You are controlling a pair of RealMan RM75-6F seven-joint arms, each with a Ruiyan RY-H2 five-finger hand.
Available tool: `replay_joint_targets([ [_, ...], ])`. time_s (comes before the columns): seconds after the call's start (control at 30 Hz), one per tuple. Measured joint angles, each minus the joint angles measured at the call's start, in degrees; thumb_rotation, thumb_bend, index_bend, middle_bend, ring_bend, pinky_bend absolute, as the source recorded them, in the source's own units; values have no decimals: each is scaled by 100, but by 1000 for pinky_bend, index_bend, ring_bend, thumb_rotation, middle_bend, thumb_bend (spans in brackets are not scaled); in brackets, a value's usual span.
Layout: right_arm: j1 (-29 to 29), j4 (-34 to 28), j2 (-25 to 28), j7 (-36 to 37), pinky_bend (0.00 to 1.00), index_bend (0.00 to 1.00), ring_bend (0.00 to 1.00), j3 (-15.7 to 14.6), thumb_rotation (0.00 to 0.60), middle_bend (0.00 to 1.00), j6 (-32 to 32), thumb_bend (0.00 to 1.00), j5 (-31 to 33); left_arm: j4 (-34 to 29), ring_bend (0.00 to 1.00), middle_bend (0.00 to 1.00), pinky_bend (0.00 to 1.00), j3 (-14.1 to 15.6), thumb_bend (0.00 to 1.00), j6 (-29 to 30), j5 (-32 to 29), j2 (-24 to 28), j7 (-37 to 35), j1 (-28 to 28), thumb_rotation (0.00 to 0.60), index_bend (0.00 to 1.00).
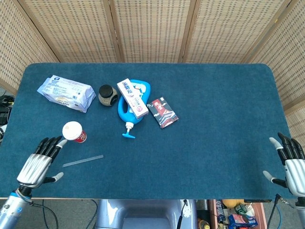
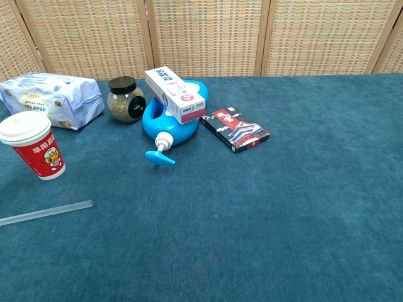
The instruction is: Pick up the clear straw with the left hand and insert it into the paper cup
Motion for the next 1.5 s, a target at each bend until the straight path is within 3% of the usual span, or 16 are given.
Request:
replay_joint_targets([
  [0.17,8,18,9,50,0,0,0,-1,600,0,-29,0,17,-17,0,0,0,-174,193,-894,-325,-397,140,-589,600,36],
  [0.43,30,50,7,82,0,0,0,7,600,0,-109,0,86,220,0,0,0,-506,203,-1534,-1352,-1212,720,-1164,600,262],
  [0.67,52,70,2,99,0,0,0,7,600,0,-166,0,111,512,0,0,0,-739,224,-1533,-2438,-1859,1399,-1415,600,307],
  [0.97,56,77,19,143,0,0,0,4,600,0,-184,0,123,580,0,0,0,-796,345,-1347,-3476,-2232,2167,-1676,600,375],
  [1.5,62,83,22,173,0,0,0,-12,600,0,-220,0,130,824,0,0,0,-631,346,-1195,-3943,-2473,2222,-1885,600,435],
])
